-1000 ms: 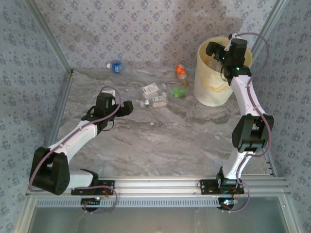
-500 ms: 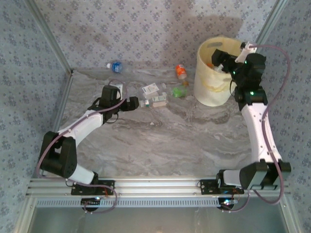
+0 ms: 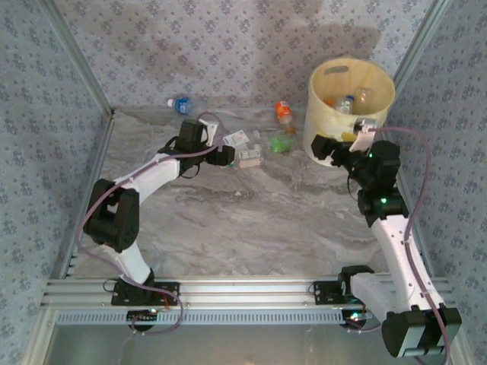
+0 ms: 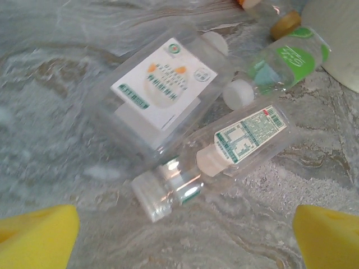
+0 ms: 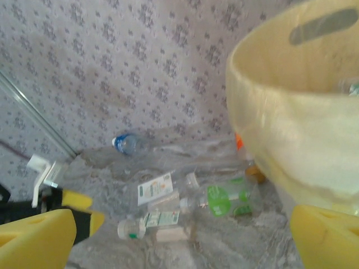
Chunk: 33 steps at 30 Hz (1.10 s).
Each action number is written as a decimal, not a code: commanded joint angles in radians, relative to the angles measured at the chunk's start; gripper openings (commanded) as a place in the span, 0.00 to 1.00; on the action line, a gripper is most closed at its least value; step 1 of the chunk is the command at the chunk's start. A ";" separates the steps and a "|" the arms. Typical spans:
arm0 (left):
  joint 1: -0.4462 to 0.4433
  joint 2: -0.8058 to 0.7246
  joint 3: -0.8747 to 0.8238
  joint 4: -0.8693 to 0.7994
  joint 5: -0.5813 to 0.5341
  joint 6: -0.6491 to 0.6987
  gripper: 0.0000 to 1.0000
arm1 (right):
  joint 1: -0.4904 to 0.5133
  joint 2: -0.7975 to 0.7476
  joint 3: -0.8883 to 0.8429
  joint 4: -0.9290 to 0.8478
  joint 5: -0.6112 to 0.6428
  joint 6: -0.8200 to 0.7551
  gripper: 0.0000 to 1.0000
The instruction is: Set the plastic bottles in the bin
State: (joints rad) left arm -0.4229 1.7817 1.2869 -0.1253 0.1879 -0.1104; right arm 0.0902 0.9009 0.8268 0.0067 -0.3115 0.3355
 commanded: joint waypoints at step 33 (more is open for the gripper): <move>-0.175 0.360 0.427 -0.403 0.047 0.373 0.98 | 0.034 -0.061 -0.100 0.048 0.107 -0.028 1.00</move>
State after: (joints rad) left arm -0.5888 2.1983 1.7596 -0.5697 0.2844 0.2829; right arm 0.1169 0.8383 0.7380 0.0448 -0.2234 0.3244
